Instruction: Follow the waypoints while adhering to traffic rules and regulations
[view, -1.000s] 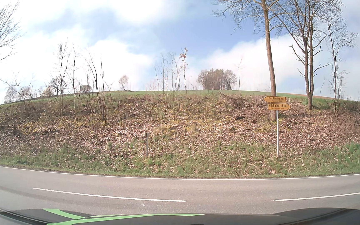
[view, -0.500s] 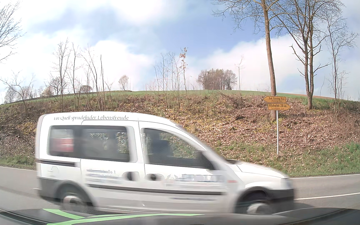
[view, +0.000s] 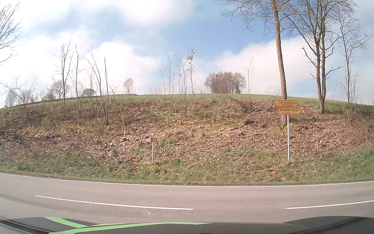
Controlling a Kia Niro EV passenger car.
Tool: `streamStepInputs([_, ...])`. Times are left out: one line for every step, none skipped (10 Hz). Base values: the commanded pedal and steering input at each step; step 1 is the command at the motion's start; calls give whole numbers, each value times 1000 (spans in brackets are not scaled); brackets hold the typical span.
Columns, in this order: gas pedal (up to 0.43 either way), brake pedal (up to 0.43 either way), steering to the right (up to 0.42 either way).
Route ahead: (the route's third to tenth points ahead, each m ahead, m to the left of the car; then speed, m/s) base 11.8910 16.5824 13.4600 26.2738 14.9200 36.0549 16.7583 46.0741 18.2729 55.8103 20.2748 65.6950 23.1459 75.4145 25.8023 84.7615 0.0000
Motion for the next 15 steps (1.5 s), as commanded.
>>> streamStepInputs([0,305,-186])
streamStepInputs([0,311,-186])
streamStepInputs([0,305,-186])
streamStepInputs([0,311,-186])
streamStepInputs([0,311,-186])
streamStepInputs([0,311,-186])
streamStepInputs([0,293,-186])
streamStepInputs([0,201,-186])
streamStepInputs([0,104,-186])
streamStepInputs([0,6,-186])
streamStepInputs([0,0,-186])
streamStepInputs([0,0,-186])
streamStepInputs([0,0,-186])
streamStepInputs([0,0,-186])
streamStepInputs([67,0,-186])
